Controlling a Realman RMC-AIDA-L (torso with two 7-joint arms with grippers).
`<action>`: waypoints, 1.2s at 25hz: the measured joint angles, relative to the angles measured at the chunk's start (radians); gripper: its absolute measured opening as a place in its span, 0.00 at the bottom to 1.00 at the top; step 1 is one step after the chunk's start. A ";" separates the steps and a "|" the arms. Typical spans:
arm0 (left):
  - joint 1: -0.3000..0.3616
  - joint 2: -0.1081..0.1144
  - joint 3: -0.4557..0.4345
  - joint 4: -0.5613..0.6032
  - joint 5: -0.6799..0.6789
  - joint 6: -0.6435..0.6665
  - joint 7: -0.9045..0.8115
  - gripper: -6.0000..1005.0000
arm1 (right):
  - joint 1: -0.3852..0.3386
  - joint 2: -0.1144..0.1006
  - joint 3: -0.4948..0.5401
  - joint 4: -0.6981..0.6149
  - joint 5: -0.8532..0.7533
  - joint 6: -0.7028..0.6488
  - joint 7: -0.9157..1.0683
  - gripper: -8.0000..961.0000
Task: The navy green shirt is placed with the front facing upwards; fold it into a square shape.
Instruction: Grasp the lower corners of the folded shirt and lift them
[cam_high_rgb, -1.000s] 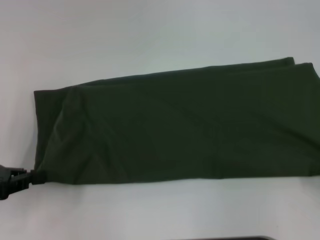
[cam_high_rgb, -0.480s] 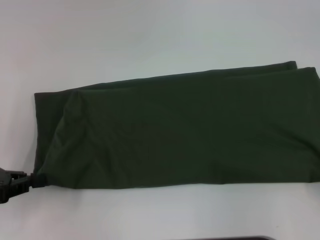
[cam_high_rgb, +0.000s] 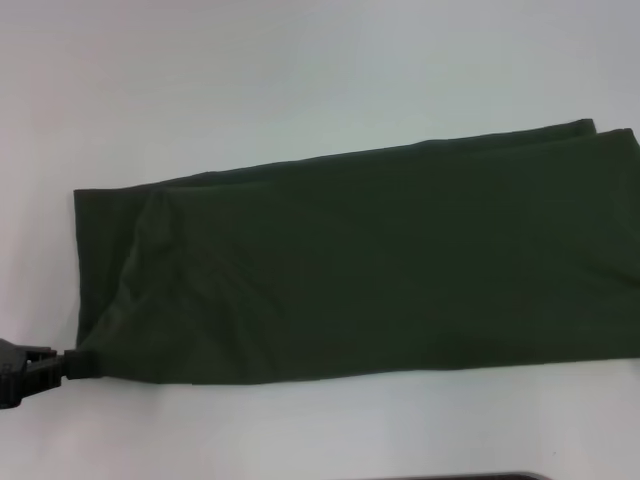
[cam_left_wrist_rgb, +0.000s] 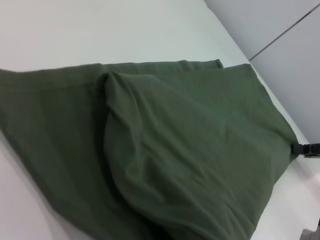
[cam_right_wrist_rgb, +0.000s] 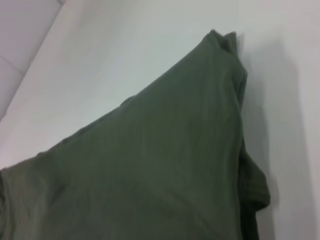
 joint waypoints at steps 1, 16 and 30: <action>-0.001 0.000 -0.001 -0.002 0.000 -0.003 0.000 0.01 | 0.001 -0.001 0.004 0.000 0.000 0.000 0.002 0.02; -0.014 0.010 -0.004 -0.008 0.002 -0.014 -0.003 0.08 | 0.003 -0.005 0.009 -0.001 -0.009 -0.004 0.018 0.17; -0.018 0.021 -0.018 -0.011 0.026 -0.043 -0.041 0.11 | 0.010 -0.005 0.080 -0.011 -0.004 -0.012 0.013 0.50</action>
